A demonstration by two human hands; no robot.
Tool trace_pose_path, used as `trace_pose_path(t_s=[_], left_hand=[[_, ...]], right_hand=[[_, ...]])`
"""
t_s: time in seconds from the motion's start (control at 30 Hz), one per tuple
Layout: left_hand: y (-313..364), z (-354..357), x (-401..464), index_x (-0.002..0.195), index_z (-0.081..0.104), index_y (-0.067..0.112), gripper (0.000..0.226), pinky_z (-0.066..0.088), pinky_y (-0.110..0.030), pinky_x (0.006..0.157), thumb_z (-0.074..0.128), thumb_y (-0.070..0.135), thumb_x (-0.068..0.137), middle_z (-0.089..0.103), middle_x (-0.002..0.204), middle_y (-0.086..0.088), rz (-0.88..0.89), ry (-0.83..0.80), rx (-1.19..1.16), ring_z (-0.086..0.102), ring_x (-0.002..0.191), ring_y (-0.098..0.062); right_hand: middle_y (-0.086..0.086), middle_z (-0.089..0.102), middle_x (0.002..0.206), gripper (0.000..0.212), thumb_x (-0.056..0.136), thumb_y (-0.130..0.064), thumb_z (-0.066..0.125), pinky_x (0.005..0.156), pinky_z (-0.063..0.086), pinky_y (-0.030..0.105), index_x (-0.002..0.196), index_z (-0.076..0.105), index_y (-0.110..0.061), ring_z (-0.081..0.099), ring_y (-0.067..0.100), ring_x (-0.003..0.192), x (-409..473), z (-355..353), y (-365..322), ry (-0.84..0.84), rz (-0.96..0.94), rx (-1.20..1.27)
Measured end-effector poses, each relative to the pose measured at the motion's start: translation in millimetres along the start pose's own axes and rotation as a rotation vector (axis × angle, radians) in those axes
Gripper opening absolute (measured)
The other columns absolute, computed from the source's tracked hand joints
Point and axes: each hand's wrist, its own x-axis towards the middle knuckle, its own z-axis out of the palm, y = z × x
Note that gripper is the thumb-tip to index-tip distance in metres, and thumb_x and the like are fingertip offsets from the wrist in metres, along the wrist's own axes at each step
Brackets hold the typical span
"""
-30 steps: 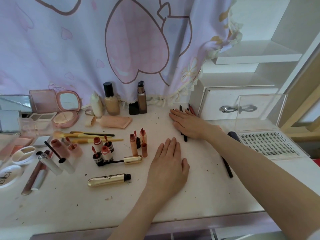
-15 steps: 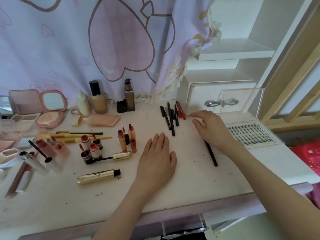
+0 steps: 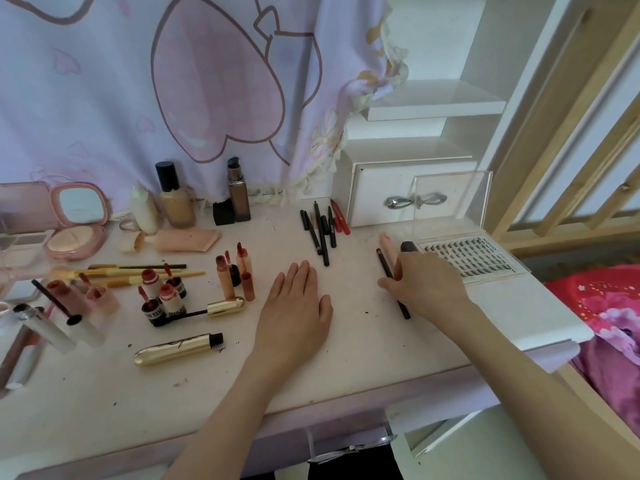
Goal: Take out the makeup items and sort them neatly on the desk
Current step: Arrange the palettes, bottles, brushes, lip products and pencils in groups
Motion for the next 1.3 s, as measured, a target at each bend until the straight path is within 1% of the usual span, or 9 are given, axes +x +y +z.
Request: trace_pose_path(t_s=[0.27,0.33,0.43,0.53,0.6,0.8,0.93,1.07,1.3], left_hand=[[-1.3,-3.8,-6.2,0.148,0.017,0.015,0.052,-0.002,-0.026,0.114,0.025,0.031,0.099,0.013,0.156,-0.002,0.047,0.085,-0.096,0.007,0.143,-0.014],[-0.5,-7.0,-9.4,0.147,0.020,0.018,0.051,0.008,-0.024,0.113,0.032,0.027,0.098,0.017,0.155,-0.001,0.074,0.157,-0.188,0.016,0.141,-0.014],[2.2,-11.8,-13.1,0.147,0.018,0.022,0.057,0.029,-0.024,0.104,0.044,0.020,0.095,0.014,0.154,-0.001,0.131,0.266,-0.271,0.024,0.137,-0.014],[4.2,-14.4,-13.7,0.135,0.042,0.014,0.046,0.045,-0.029,0.089,0.055,0.016,0.091,0.038,0.140,-0.012,0.193,0.291,-0.227,0.046,0.121,-0.024],[5.1,-16.4,-13.6,0.108,0.062,0.005,0.024,0.049,-0.033,0.071,0.065,0.008,0.084,0.057,0.107,-0.014,0.251,0.343,-0.196,0.058,0.091,-0.029],[6.9,-17.7,-15.3,0.094,0.062,0.004,0.008,0.035,-0.023,0.064,0.061,0.003,0.086,0.057,0.083,-0.007,0.296,0.338,-0.206,0.046,0.072,-0.017],[7.1,-19.2,-17.5,0.088,0.064,0.003,0.007,0.036,-0.020,0.058,0.063,0.004,0.081,0.058,0.075,-0.007,0.263,0.413,-0.256,0.052,0.064,-0.020],[4.8,-19.5,-16.9,0.087,0.065,0.001,0.008,0.034,-0.021,0.059,0.064,0.001,0.079,0.057,0.072,-0.009,0.241,0.436,-0.283,0.051,0.063,-0.022],[4.3,-20.4,-17.4,0.087,0.066,0.001,0.009,0.037,-0.026,0.055,0.064,0.000,0.079,0.058,0.071,-0.008,0.237,0.425,-0.309,0.050,0.062,-0.021]], right_hand=[[-0.007,0.052,0.071,0.040,0.087,-0.027,0.054,0.059,0.039,0.025,0.124,0.056,-0.012,0.051,0.015,0.068,-3.3,9.2,0.9,-0.026,0.027,0.172],[-0.010,0.065,0.094,0.036,0.085,-0.027,0.056,0.052,0.035,0.020,0.116,0.060,-0.009,0.050,0.005,0.057,-5.9,4.2,-0.5,-0.050,-0.022,0.284],[-0.005,0.028,0.152,0.014,0.084,-0.026,0.060,0.059,0.043,0.021,0.080,0.061,-0.013,0.061,0.005,0.062,-11.5,-3.0,-3.7,-0.162,-0.186,0.388],[-0.004,0.073,0.092,0.010,0.088,-0.023,0.058,0.112,0.024,0.032,0.079,0.058,-0.019,0.054,0.008,0.114,-18.1,-9.2,-6.8,-0.332,-0.319,0.502],[-0.010,0.063,0.055,0.008,0.092,-0.021,0.054,0.118,-0.004,0.034,0.085,0.058,-0.018,0.049,0.006,0.119,-17.7,-10.8,-7.8,-0.325,-0.359,0.528],[-0.007,0.063,0.072,0.019,0.096,-0.027,0.046,0.116,-0.013,0.034,0.103,0.062,-0.018,0.044,0.028,0.122,-20.0,-14.2,-14.6,-0.193,-0.472,0.313],[-0.007,0.058,0.079,0.026,0.100,-0.029,0.037,0.117,-0.006,0.042,0.100,0.061,-0.018,0.059,0.018,0.096,-17.6,-14.5,-18.6,-0.114,-0.551,0.096],[-0.011,0.047,0.081,0.026,0.101,-0.031,0.034,0.117,0.007,0.048,0.103,0.058,-0.022,0.056,0.023,0.106,-17.0,-9.1,-21.3,-0.073,-0.551,0.030],[-0.010,0.049,0.073,0.027,0.099,-0.036,0.035,0.117,0.005,0.048,0.104,0.059,-0.025,0.046,0.010,0.068,-12.5,-4.6,-16.3,-0.022,-0.587,0.025]])
